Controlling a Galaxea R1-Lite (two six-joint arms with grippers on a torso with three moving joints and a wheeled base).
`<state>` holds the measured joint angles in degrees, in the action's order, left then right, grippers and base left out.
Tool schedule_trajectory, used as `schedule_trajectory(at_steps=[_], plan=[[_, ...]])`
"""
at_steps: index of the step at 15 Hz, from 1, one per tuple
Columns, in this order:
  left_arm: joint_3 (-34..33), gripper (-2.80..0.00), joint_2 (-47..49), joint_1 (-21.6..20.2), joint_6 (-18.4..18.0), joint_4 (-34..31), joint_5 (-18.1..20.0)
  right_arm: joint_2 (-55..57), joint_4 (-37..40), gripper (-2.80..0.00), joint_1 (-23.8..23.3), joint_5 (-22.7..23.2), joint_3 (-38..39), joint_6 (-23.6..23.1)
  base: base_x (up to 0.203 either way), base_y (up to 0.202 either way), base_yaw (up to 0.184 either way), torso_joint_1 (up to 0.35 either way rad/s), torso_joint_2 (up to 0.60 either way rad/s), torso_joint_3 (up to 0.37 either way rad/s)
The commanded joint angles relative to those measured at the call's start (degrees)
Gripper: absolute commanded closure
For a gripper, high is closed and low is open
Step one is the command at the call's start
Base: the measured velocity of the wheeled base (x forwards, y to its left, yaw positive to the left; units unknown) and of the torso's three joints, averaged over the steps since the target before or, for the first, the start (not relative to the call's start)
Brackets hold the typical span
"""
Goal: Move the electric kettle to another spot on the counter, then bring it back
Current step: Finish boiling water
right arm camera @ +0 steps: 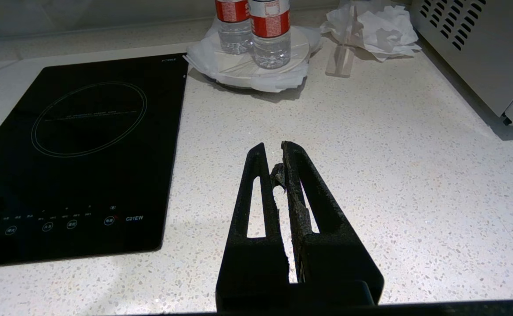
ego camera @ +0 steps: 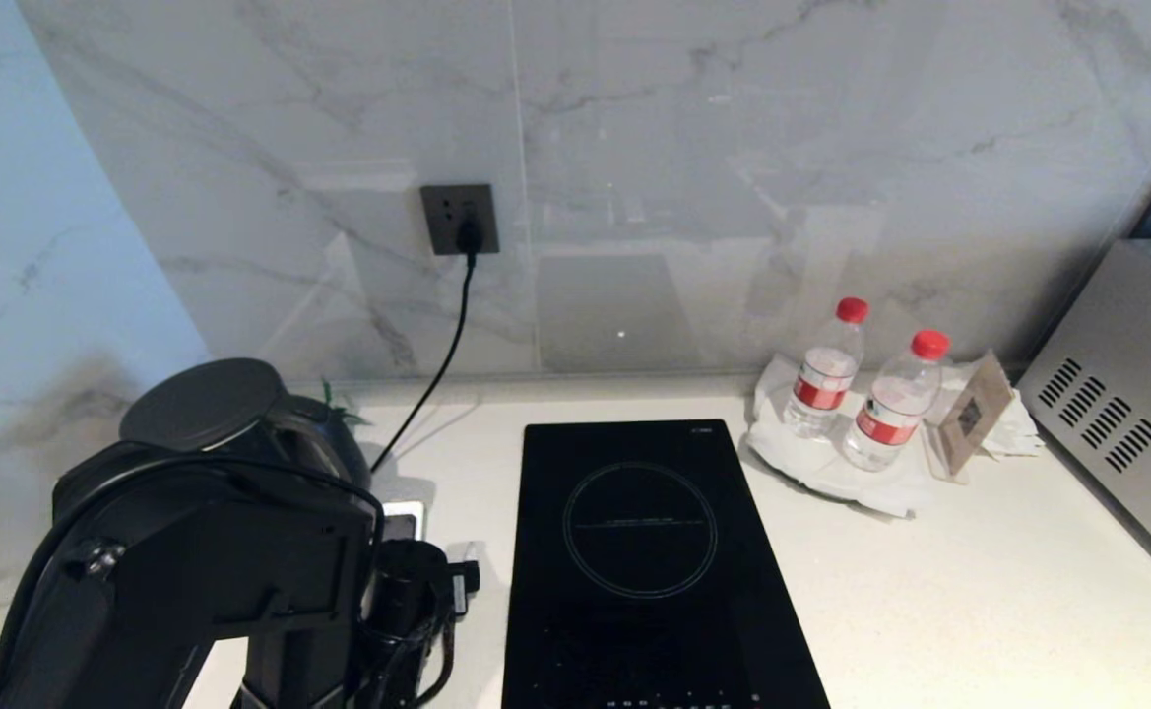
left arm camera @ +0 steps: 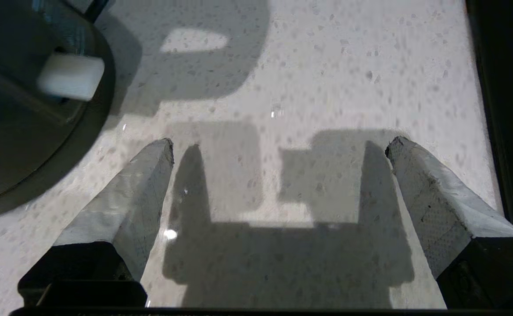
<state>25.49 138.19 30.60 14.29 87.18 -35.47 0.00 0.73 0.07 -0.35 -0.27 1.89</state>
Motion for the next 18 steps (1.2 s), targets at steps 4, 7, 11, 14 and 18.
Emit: schedule_trajectory(at_steps=[4, 7, 11, 14, 18], plan=[[3.76, -2.80, 2.61, -5.20, -2.83, 0.48, -0.21, 0.09, -0.03, 0.00, 0.01, -0.01, 0.00, 0.04, 0.000, 0.000, 0.000, 0.000, 0.00, 0.000], [3.96, -2.80, 2.43, -6.25, -2.86, 0.48, -0.21, 0.09, -0.03, 0.00, 0.01, -0.01, 0.00, 0.04, 0.000, 0.000, 0.000, 0.000, 0.00, 0.000], [3.96, -2.80, 0.86, -6.18, -2.77, 0.48, -0.14, 0.09, -0.03, 0.00, 0.01, -0.01, 0.00, 0.04, 0.000, 0.000, 0.000, 0.000, 0.00, 0.000], [4.65, -2.80, 0.41, -6.08, -2.77, 0.48, -0.20, 0.09, -0.03, 0.00, 0.01, -0.01, 0.00, 0.04, 0.000, 0.000, 0.000, 0.000, 0.00, 0.000], [4.75, -2.80, 0.20, -6.34, -2.77, 0.48, -0.12, 0.09, -0.03, 0.00, 0.01, -0.01, 0.00, 0.04, 0.000, 0.000, 0.000, 0.000, 0.00, 0.000]])
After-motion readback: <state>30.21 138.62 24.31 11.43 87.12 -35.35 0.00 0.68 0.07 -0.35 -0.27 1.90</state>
